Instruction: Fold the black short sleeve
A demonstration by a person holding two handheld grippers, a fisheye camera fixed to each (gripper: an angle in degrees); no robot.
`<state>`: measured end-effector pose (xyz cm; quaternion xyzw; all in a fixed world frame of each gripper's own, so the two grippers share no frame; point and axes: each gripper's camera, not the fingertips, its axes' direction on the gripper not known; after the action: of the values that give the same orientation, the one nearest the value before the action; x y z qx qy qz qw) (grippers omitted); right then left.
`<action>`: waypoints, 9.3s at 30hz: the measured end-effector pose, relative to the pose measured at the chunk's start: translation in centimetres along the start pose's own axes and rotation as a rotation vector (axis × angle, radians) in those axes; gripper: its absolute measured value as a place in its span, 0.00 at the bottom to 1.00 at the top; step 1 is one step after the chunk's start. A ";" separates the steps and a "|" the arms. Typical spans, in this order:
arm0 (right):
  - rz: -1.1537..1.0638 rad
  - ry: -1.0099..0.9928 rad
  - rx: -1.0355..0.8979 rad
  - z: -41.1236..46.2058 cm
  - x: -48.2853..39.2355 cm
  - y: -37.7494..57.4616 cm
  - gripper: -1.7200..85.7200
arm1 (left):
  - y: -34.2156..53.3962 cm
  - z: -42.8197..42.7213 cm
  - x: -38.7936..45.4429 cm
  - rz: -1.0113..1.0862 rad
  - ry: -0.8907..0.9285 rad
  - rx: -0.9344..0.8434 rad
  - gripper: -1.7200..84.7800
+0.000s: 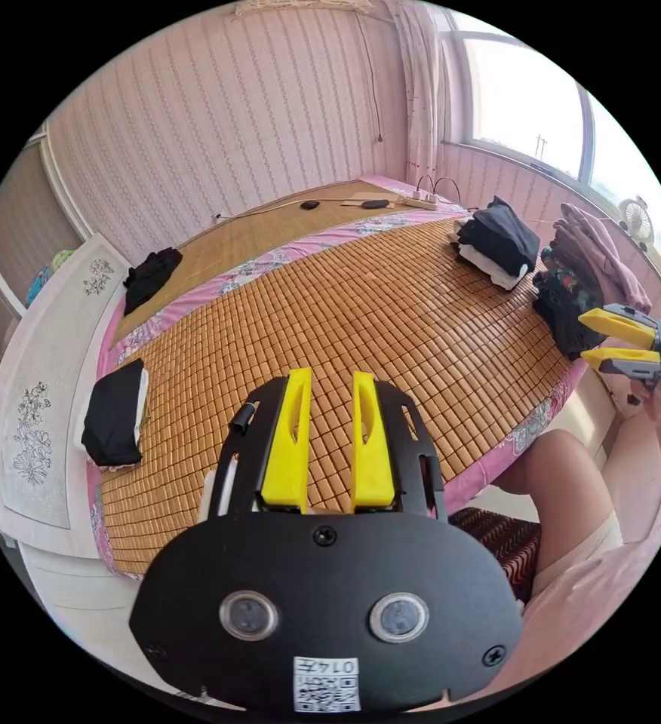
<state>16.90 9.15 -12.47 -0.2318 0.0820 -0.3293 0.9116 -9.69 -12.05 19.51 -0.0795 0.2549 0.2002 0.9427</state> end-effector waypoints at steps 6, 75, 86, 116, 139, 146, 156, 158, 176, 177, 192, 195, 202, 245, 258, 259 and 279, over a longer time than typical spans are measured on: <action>-0.207 -0.108 0.053 0.8 -8.6 -4.7 0.16 | 6.4 -8.3 -7.2 -0.078 -0.099 0.036 0.12; -0.046 -0.227 -0.370 23.4 -9.4 -5.9 0.01 | 18.8 -5.5 -6.3 -0.090 0.455 -0.160 0.01; 0.086 0.048 -0.425 22.6 -5.5 -2.5 0.02 | 24.0 0.5 -6.7 -0.186 0.384 -0.313 0.03; -0.258 0.011 -0.605 26.1 -21.1 2.1 0.07 | 25.2 18.9 -3.4 -0.156 0.384 -0.597 0.10; 0.184 -0.149 -0.339 8.1 -1.0 6.0 0.01 | 24.3 13.3 -5.2 -0.128 0.397 -0.413 0.01; 0.299 -0.186 -0.225 5.0 3.7 8.2 0.01 | 21.8 7.3 -11.0 -0.152 0.356 -0.244 0.01; 0.506 -0.209 -0.109 2.0 12.4 11.7 0.01 | 0.5 0.8 -16.0 -0.046 0.181 0.207 0.02; 0.546 -0.199 -0.132 2.5 13.4 12.4 0.01 | -4.0 1.9 -15.9 -0.094 0.162 0.228 0.03; 0.410 -0.094 -0.444 11.9 14.9 16.7 0.13 | 22.0 19.1 -3.4 -0.191 0.432 -0.507 0.11; 0.382 -0.083 -0.463 13.0 14.5 16.1 0.15 | 21.9 19.5 -3.4 -0.209 0.438 -0.509 0.11; 0.646 -0.065 -0.330 7.2 24.9 19.1 0.02 | 18.6 15.1 -7.0 -0.215 0.493 -0.326 0.01; 0.708 -0.095 -0.324 6.4 26.7 20.6 0.02 | 15.3 12.9 -9.5 -0.232 0.515 -0.212 0.01; 0.761 -0.077 -0.467 10.2 28.3 21.9 0.02 | 8.0 14.8 -12.3 -0.309 0.360 -0.151 0.02; 0.644 -0.252 0.016 -5.7 24.4 20.5 0.02 | 20.7 -6.9 -7.3 -0.315 0.425 -0.010 0.01; 0.698 -0.196 -0.171 -4.4 23.4 25.7 0.02 | 15.3 5.2 9.8 -0.118 0.413 -0.414 0.11; 0.703 -0.199 -0.173 -4.5 23.5 25.9 0.02 | 14.7 5.8 10.4 -0.124 0.418 -0.452 0.12; 0.737 -0.369 0.144 -13.9 23.4 27.5 0.02 | 21.2 -24.2 1.6 -0.426 0.551 0.137 0.01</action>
<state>46.14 7.64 -37.72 -0.1776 -0.0288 0.0610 0.9818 -28.15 1.59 -3.10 -0.1186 0.4903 -0.0473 0.8621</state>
